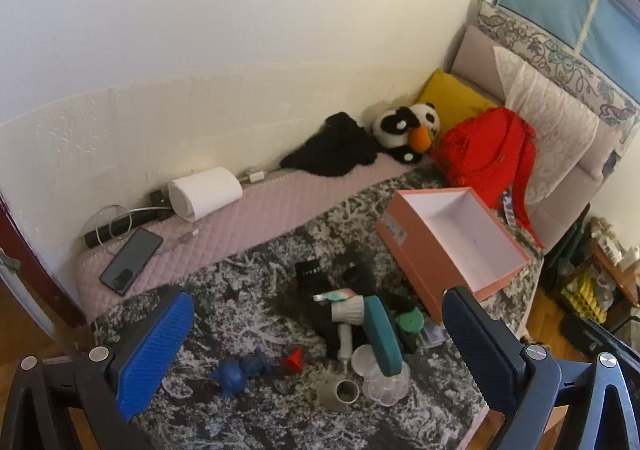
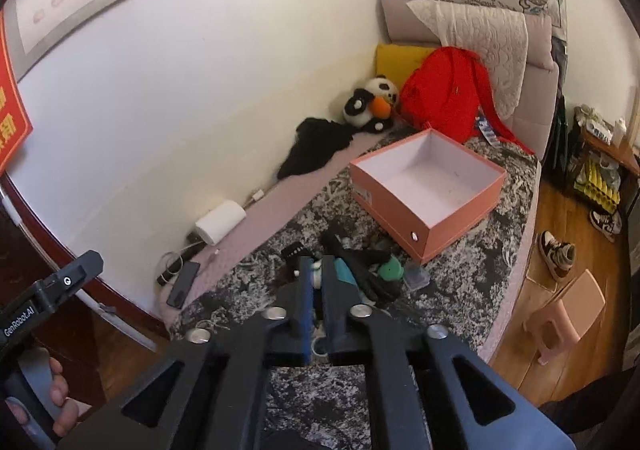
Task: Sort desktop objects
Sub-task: 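Move both tools toward the cluttered items on the bed, then grasp the blue figurine with the left tool while the right tool grasps the teal oval case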
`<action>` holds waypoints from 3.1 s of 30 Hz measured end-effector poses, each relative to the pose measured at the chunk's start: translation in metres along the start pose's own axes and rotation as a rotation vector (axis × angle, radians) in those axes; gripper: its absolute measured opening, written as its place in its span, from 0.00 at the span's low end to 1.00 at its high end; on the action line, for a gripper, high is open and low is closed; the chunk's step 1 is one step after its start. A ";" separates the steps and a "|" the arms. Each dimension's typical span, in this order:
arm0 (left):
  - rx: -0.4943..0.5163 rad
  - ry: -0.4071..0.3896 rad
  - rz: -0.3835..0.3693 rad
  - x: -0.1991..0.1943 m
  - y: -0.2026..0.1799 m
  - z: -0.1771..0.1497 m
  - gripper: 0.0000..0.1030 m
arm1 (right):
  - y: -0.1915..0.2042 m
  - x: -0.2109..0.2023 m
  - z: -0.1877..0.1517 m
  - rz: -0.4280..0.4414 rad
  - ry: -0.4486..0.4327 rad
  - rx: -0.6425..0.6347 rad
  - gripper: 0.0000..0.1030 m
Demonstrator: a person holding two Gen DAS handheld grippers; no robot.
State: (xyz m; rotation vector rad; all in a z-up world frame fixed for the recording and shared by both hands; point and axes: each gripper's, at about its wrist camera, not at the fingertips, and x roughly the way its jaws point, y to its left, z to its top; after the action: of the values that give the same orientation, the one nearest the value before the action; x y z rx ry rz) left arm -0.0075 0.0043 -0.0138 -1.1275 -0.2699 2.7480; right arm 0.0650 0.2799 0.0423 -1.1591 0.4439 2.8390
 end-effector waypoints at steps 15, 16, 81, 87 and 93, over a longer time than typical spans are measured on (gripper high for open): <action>-0.086 0.023 0.035 -0.004 0.012 0.000 0.99 | 0.026 0.010 -0.006 0.051 -0.016 -0.100 1.00; -0.095 0.024 0.039 -0.002 0.015 -0.001 0.99 | 0.026 0.011 -0.006 0.053 -0.012 -0.103 1.00; -0.064 0.839 0.264 0.326 0.096 -0.152 0.99 | -0.033 0.404 -0.099 -0.436 0.739 -0.346 0.92; -0.127 0.851 0.237 0.350 0.109 -0.186 0.73 | -0.028 0.421 -0.108 -0.422 0.755 -0.386 0.79; -0.115 0.818 0.307 0.337 0.096 -0.197 0.54 | -0.026 0.437 -0.120 -0.440 0.788 -0.385 0.40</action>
State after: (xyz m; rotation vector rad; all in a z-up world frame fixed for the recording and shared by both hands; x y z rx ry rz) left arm -0.1128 0.0044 -0.4018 -2.3439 -0.1472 2.2344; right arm -0.1645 0.2418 -0.3481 -2.1140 -0.3384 2.0486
